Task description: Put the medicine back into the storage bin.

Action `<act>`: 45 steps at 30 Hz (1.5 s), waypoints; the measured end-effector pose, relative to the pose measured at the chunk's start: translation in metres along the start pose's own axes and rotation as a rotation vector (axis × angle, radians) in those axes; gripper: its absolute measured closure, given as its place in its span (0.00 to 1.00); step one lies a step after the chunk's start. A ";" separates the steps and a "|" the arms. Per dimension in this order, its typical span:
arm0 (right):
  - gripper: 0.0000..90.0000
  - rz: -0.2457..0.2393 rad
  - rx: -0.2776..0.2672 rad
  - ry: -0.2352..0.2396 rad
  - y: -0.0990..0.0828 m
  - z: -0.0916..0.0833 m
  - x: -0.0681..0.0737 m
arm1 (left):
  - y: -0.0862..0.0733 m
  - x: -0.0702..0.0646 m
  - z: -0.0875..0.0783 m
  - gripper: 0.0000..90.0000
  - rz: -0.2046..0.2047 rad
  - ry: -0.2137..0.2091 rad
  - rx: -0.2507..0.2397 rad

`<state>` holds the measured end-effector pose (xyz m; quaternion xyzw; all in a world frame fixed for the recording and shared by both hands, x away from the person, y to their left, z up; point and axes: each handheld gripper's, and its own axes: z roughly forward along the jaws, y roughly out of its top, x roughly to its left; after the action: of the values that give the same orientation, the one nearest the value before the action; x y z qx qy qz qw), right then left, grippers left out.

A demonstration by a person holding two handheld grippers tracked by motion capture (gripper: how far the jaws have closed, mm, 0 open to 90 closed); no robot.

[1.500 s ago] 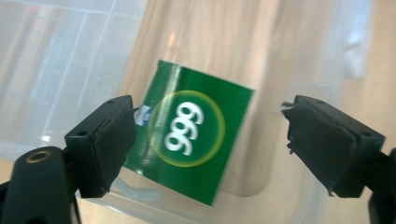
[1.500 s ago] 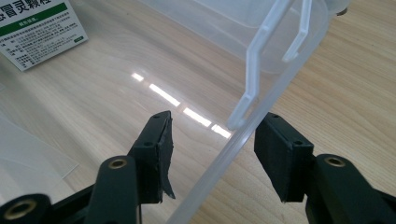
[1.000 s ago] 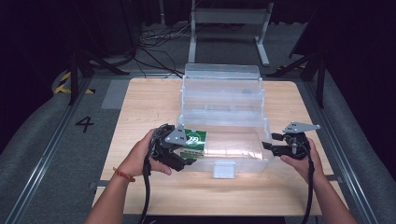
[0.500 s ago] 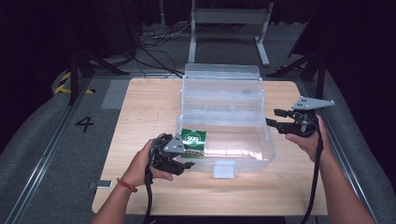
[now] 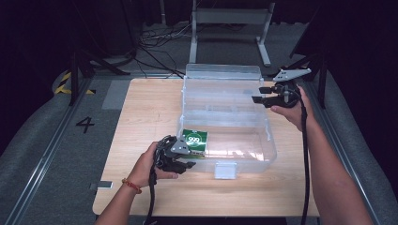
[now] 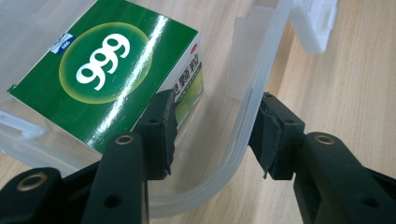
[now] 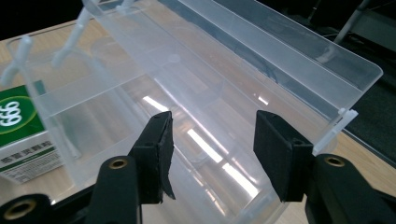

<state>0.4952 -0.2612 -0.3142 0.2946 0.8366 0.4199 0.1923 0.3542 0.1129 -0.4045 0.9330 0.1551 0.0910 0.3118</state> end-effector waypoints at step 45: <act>0.95 -0.317 0.283 0.195 0.033 0.041 -0.004 | 0.001 0.005 0.005 0.88 0.031 -0.136 -0.030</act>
<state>0.5327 -0.2242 -0.3105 0.1415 0.9376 0.2894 0.1307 0.3605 0.1109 -0.4079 0.9345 0.1175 0.0347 0.3342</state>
